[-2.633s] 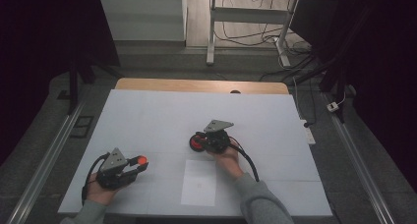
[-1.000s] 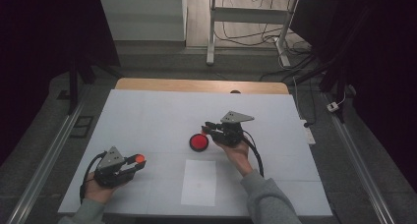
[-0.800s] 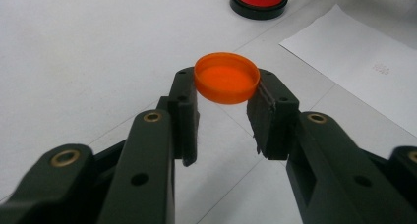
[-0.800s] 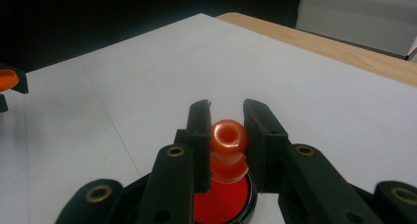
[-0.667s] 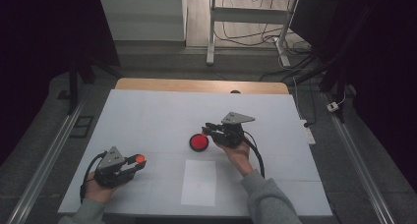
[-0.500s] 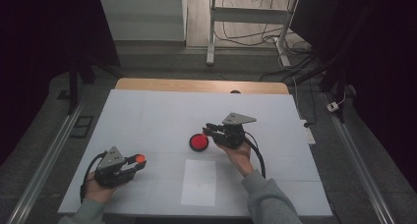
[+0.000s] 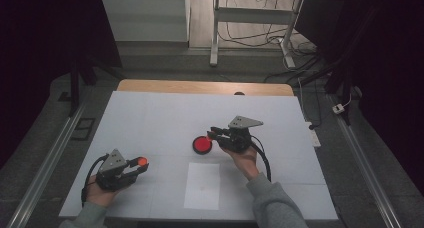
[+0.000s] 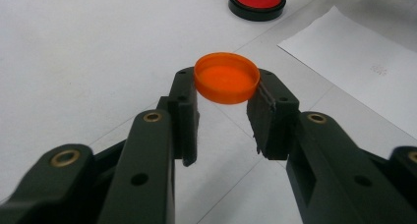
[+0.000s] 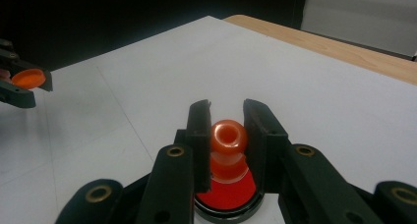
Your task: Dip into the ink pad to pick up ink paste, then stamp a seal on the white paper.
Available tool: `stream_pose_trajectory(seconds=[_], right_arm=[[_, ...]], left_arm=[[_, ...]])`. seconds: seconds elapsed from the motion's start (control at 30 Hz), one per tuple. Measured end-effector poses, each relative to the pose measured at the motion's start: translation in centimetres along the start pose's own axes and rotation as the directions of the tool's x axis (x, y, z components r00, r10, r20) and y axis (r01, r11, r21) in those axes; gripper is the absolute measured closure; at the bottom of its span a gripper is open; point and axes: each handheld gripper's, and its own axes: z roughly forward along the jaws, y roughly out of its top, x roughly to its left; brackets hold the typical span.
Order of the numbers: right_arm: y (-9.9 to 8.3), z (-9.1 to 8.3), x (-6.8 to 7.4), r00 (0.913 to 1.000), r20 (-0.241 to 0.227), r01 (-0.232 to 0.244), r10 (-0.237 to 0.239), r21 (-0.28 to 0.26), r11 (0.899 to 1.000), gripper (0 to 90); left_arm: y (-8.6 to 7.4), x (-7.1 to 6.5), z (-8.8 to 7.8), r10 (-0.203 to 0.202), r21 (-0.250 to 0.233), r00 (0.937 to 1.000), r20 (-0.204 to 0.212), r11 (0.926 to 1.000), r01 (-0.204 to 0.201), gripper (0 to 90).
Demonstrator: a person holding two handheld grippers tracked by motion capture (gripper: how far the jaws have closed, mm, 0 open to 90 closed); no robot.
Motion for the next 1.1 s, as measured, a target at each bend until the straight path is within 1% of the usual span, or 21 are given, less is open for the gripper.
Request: stream_pose_trajectory(seconds=[0.6,1.1], right_arm=[[-0.1,-0.3,0.7,0.9998,-0.017,0.010,-0.010,0.000,1.000,72.9],[-0.9,-1.0,1.7,0.9990,-0.033,0.031,-0.030,0.035,0.999,72.9]], left_arm=[[0.0,0.0,0.1,0.000,-0.001,1.0000,0.002,1.0000,0.000,64.8],[0.1,0.0,0.0,0.005,-0.003,1.0000,0.005,1.0000,-0.005,64.9]])
